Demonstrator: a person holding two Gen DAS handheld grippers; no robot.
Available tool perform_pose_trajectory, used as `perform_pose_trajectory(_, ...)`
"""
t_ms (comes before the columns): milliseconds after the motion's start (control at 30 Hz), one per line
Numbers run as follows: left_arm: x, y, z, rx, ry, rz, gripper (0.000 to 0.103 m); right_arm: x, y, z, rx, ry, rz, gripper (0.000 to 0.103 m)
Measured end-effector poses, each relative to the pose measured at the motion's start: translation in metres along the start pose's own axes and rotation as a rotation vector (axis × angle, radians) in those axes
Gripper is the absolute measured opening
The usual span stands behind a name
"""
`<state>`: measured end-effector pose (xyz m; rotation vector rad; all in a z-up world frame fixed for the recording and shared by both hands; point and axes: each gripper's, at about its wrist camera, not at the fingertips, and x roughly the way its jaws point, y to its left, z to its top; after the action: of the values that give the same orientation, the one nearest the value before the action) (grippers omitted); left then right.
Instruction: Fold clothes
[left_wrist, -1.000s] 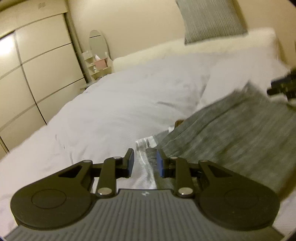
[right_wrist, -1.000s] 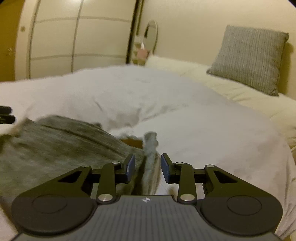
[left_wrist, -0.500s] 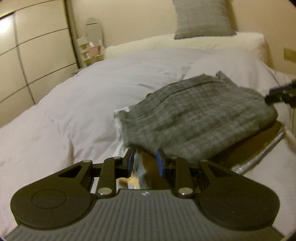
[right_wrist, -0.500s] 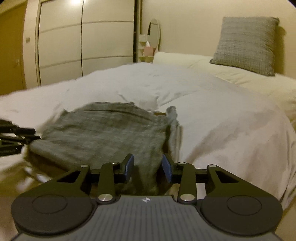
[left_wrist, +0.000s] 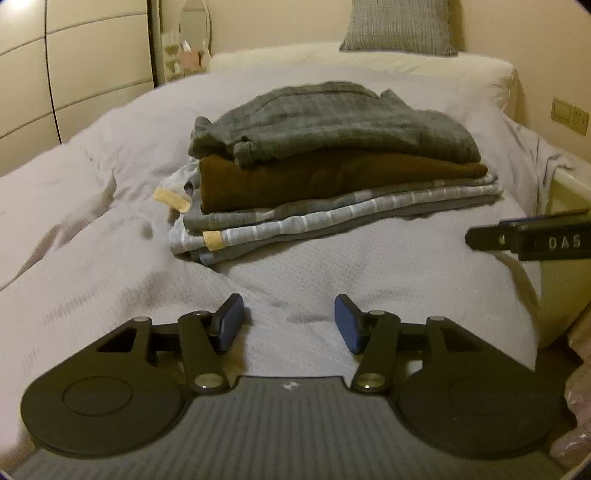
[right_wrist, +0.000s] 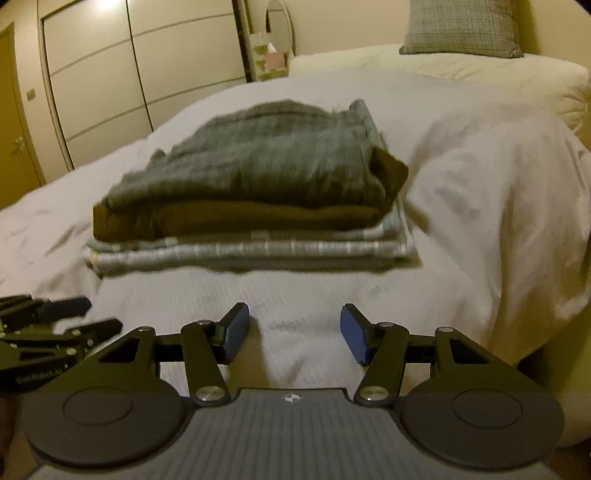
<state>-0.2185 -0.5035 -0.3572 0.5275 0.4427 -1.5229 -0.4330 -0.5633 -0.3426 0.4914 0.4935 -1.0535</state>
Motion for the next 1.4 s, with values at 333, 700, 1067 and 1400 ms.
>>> perform_pose_trajectory(333,0.002,-0.002,0.007,-0.022,0.043,0.041,0.059,0.008,0.009,-0.006,-0.032,0.040,-0.046,0.063)
perform_pose_trajectory(700,-0.002,-0.005,0.007,-0.058,0.038,0.122,0.086,0.001,0.015,-0.009,0.015,0.048,-0.105,0.081)
perform_pose_trajectory(1067,-0.035,-0.002,0.011,-0.154,0.024,0.116,0.102,-0.034,0.028,-0.003,0.040,0.030,-0.099,0.088)
perform_pose_trajectory(1400,-0.065,-0.009,0.008,-0.083,-0.026,0.089,0.102,-0.061,0.039,-0.004,0.063,0.038,-0.090,0.088)
